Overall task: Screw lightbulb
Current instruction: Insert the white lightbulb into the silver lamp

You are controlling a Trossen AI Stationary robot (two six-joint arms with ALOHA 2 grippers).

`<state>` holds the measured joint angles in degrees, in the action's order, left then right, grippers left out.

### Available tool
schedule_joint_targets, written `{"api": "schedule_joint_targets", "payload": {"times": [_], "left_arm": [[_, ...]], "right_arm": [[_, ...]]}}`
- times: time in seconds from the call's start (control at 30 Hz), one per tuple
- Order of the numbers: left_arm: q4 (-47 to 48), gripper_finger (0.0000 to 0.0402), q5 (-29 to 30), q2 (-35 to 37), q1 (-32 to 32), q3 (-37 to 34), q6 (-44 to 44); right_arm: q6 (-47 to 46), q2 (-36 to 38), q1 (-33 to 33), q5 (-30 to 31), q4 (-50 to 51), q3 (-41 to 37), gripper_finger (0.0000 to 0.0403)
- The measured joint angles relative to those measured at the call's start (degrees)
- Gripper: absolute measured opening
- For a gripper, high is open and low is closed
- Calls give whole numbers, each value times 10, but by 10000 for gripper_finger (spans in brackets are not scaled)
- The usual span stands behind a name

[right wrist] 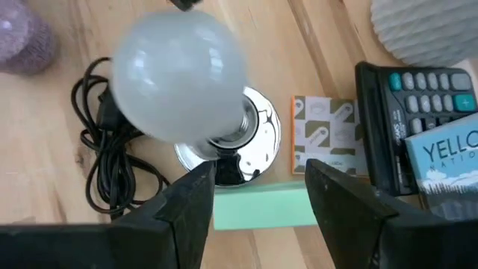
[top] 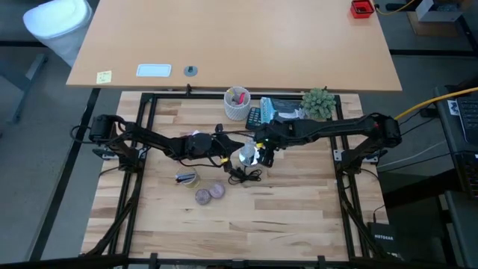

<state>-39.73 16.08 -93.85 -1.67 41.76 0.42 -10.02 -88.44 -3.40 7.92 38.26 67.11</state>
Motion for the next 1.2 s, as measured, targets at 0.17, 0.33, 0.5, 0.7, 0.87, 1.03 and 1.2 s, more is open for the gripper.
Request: {"api": "schedule_joint_targets", "payload": {"times": [0.17,0.33,0.5,0.7,0.87,1.03,1.2], "left_arm": [[5,1,4,0,-1,14,11],[32,1,4,0,-1,15,10],[36,1,4,0,-1,15,9],[35,1,4,0,-1,15,10],[36,1,4,0,-1,15,16],[44,1,20,0,-2,15,80],[67,2,47,0,-24,16,52]], "right_arm": [[0,3,0,0,6,0,216],[0,3,0,0,9,0,216],[0,3,0,0,9,0,216],[0,3,0,0,9,0,216],[0,3,0,0,9,0,216],[1,3,0,0,9,0,216],[0,1,0,0,9,0,216]]}}
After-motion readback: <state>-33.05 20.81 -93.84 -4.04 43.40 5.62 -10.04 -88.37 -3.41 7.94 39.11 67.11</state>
